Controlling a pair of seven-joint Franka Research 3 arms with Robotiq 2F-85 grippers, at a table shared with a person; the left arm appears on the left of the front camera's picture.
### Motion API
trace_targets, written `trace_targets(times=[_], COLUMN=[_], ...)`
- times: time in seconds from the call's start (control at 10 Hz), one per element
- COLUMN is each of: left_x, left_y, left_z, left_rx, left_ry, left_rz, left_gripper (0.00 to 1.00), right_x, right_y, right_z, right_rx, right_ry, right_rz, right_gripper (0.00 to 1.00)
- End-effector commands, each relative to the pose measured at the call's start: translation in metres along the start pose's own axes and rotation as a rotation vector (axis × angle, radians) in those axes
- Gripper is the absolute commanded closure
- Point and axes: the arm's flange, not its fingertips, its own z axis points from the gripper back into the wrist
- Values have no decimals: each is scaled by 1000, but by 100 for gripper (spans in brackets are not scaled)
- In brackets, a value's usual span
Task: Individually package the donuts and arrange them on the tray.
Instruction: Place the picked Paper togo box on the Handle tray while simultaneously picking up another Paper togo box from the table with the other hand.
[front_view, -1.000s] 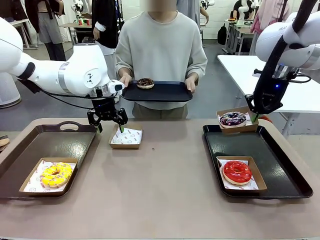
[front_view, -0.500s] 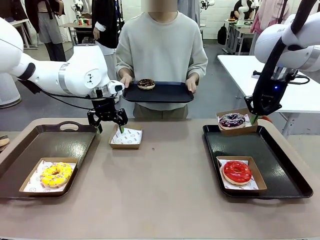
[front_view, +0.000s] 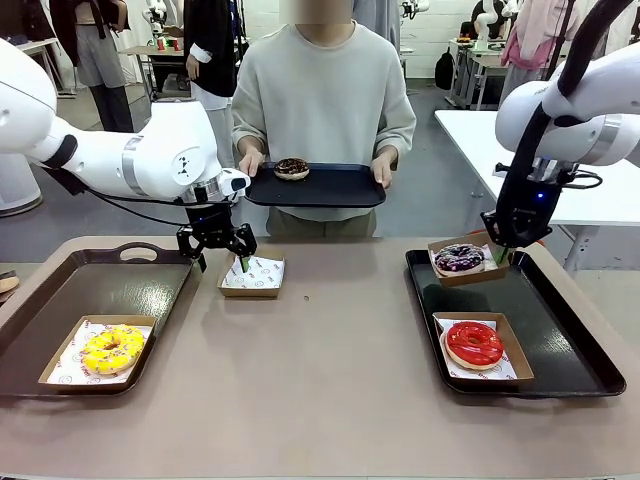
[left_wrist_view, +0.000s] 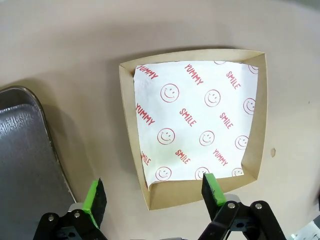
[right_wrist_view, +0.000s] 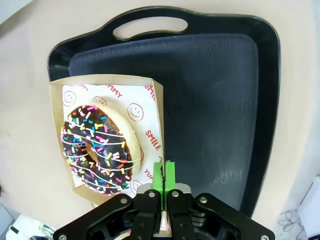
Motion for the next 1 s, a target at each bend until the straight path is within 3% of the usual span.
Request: trace_targets(times=[0.0, 0.9], left_x=[12, 36], left_y=[0, -2], left_z=[-2, -17], left_rx=[37, 94], left_ry=[-6, 16], left_rz=[21, 69], left_gripper=[0, 0], right_x=[6, 15], right_y=[-20, -50], right_z=[-3, -32], right_rx=[30, 96], right_ry=[6, 41], right_rz=[54, 111], right_gripper=[99, 99])
